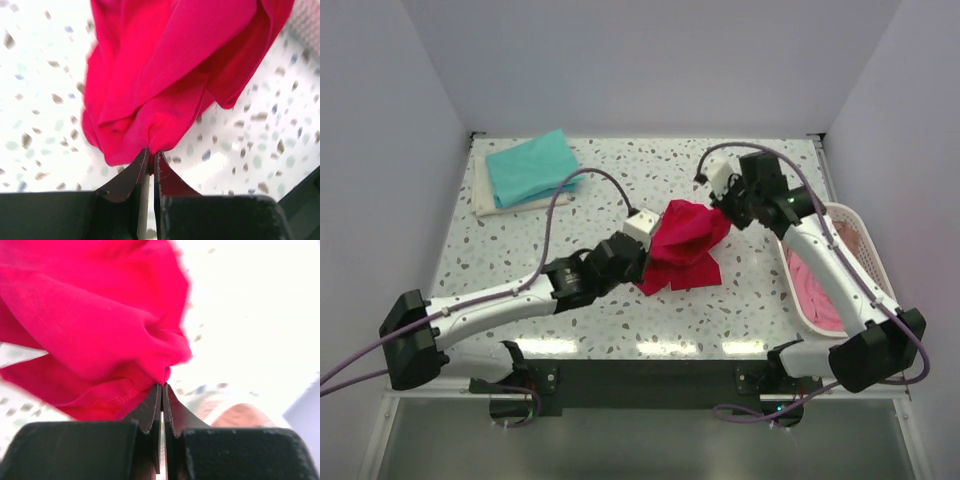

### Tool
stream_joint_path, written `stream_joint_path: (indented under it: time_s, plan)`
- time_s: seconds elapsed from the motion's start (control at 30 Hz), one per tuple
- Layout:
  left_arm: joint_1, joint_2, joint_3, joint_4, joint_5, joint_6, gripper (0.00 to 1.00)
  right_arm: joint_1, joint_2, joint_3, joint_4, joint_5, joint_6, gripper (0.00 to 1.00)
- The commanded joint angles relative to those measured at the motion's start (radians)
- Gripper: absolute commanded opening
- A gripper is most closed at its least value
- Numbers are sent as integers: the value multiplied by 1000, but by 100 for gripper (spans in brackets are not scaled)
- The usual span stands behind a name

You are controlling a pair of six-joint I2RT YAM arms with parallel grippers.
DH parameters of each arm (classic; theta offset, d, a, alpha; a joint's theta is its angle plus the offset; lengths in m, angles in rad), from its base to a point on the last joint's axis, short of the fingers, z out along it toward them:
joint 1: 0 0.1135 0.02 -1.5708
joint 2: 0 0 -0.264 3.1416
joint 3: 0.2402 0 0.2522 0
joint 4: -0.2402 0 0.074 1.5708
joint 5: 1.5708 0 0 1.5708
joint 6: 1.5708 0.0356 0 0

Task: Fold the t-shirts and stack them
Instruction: Flatten the tshirt out

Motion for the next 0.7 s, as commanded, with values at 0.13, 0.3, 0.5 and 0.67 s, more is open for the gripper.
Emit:
stream_joint_path:
  time_s: [0.13,0.3,0.5,0.67]
  plan:
    - [107,-8,431,-98,151,292,0,-142,27,512,-75,101,-84,0]
    - [106,151,858,-218,322,348,0,-151,27,738,-30,197,-116,0]
    - [78,259,1251,-311,418,352,0,-159,62,1007,76,318,-144,0]
    - [61,141,1283,-305,342,366,0,-159,157,1236,89,312,-143,0]
